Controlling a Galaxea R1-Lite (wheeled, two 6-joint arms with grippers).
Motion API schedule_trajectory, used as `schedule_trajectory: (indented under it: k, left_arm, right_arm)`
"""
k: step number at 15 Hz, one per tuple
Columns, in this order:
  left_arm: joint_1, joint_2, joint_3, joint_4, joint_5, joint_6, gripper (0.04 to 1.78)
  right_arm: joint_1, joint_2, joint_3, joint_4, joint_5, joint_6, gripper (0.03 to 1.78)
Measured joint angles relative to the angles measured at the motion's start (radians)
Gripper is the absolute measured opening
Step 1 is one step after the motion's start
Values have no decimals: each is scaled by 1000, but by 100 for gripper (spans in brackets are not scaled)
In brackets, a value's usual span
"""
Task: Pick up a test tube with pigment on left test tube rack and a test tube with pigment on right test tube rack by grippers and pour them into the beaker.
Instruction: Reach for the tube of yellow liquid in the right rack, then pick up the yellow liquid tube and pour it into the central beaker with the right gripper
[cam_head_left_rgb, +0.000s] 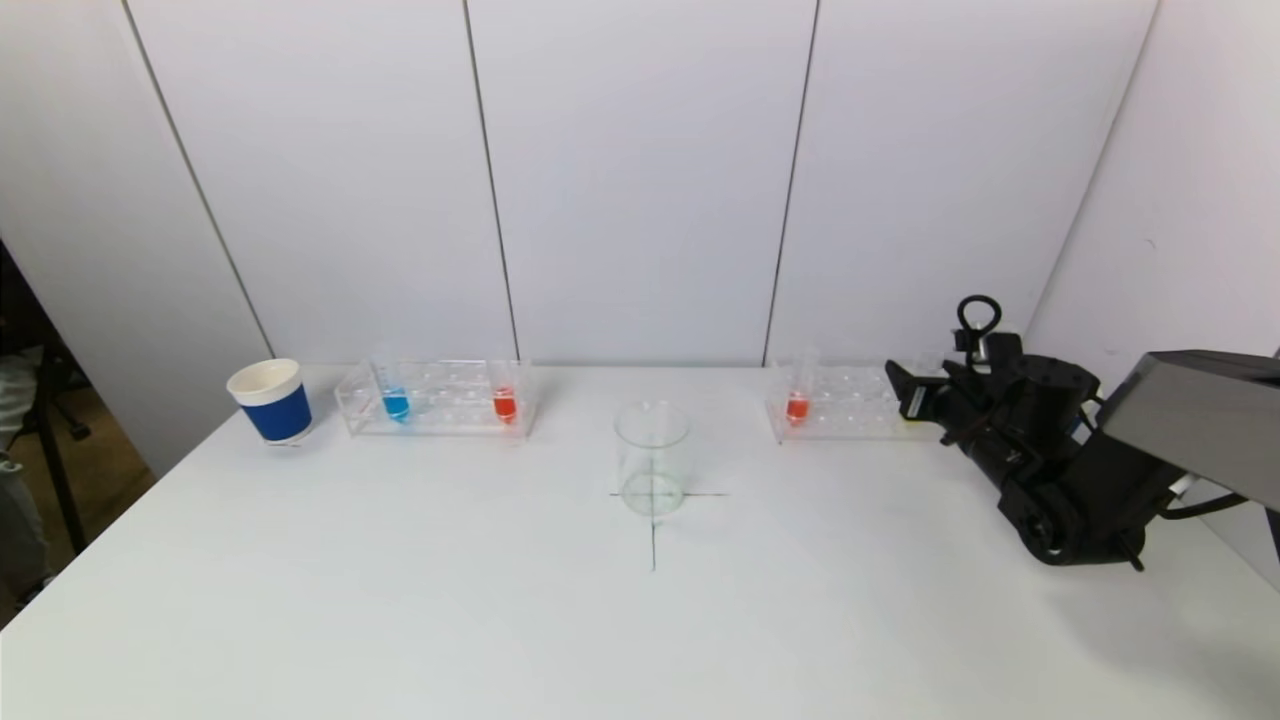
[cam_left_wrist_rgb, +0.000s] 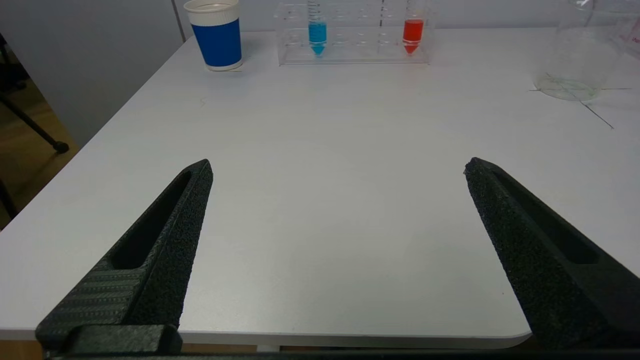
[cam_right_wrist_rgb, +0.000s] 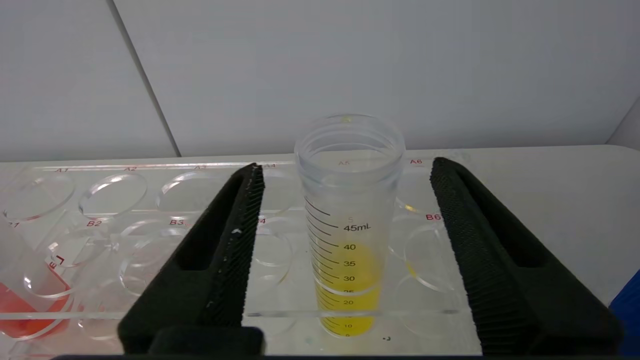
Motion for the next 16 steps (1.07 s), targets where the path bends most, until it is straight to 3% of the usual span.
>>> schedule_trajectory:
  k: [3,4,16]
  left_arm:
    - [0,0,0,0,0,0,176]
    - [0,0,0,0,1,0,176]
    - [0,0,0,0,0,0,176]
  right_arm:
    - [0,0,0,0,0,0,61]
    - [0,0,0,0,0,0,51]
    - [0,-8,0,0,0,-1,49]
